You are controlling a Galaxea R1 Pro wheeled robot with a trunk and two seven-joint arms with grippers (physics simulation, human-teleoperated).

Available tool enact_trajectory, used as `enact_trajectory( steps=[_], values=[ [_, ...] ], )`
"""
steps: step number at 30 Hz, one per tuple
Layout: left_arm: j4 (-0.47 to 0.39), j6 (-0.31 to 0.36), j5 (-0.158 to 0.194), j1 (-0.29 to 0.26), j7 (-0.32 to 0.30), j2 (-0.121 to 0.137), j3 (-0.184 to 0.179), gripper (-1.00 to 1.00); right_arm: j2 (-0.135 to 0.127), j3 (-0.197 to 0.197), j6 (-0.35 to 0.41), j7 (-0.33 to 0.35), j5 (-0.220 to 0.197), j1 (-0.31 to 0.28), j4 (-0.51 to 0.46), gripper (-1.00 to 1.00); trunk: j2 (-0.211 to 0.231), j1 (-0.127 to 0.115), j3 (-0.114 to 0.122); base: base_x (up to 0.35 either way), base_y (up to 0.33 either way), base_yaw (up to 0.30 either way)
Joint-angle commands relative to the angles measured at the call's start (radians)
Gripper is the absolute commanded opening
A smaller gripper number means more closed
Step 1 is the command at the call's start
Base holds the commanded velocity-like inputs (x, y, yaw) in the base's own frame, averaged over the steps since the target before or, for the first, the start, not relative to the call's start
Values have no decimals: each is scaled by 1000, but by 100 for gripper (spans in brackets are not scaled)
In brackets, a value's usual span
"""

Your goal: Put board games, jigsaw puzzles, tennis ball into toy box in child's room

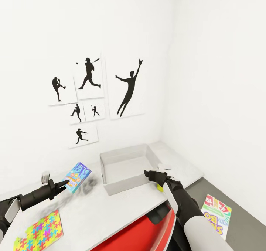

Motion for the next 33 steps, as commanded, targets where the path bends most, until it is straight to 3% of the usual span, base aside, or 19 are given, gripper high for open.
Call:
enact_trajectory(
  steps=[1, 33],
  values=[
    [1, 6, 2, -1, -1, 0, 1, -100, 0, 0, 5, 0, -7, 0, -1, 100, -1, 1, 0, 58, 41, 0],
    [1, 6, 2, -1, -2, 0, 2, -100, 0, 0, 5, 0, -7, 0, -1, 100, -1, 1, 0, 29, 3, 0]
  ],
)
